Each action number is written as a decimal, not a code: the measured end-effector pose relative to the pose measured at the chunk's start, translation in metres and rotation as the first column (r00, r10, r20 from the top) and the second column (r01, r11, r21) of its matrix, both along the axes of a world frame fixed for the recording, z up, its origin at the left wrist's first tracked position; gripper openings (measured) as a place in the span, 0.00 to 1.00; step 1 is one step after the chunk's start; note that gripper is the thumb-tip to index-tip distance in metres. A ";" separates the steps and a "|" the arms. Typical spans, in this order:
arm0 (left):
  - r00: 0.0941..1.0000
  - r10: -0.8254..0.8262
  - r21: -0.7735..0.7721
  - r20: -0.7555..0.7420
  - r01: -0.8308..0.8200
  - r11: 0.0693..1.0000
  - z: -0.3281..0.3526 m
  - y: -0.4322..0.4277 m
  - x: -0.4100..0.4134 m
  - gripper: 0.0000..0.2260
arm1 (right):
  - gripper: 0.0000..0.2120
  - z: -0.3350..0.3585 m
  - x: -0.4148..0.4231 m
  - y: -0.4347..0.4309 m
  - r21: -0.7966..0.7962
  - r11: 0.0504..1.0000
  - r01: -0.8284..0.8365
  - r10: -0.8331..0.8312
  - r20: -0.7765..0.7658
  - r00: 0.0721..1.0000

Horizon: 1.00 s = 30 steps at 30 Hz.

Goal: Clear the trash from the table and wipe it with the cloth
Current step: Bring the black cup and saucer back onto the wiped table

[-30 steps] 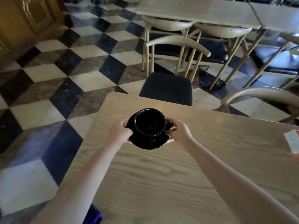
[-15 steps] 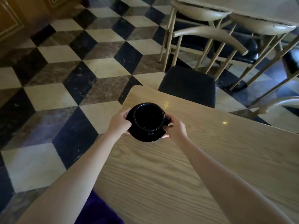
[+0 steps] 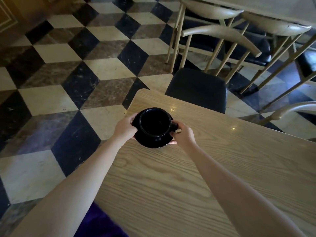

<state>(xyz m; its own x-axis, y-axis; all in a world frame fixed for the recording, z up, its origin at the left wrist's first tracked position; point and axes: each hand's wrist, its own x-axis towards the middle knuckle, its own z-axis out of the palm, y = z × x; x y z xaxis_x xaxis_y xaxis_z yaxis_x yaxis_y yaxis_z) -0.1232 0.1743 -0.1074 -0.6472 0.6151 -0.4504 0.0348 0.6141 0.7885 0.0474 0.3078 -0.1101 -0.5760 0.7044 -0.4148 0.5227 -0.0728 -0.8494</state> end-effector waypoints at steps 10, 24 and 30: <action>0.942 -0.270 -0.351 -0.200 0.188 0.917 0.041 0.012 0.001 0.26 | 0.30 0.056 0.010 0.040 -0.179 0.922 -0.343 0.379 0.237 0.895; 0.699 -0.594 -0.279 -0.398 0.525 0.804 0.119 0.129 0.120 0.22 | 0.26 0.150 0.166 0.110 0.077 0.828 -0.555 0.359 0.688 0.631; 0.641 -0.689 -0.214 -0.339 0.661 0.720 0.110 0.178 0.240 0.24 | 0.25 0.150 0.290 0.138 0.083 0.870 -0.487 0.287 0.718 0.634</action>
<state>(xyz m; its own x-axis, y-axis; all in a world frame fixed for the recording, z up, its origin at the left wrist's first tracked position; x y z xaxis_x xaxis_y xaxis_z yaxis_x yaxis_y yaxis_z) 0.1165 0.3526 0.0027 -0.1845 0.9276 -0.3249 0.7365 0.3494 0.5792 0.3370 0.4460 0.0397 -0.4589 0.6143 -0.6419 0.8772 0.4282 -0.2173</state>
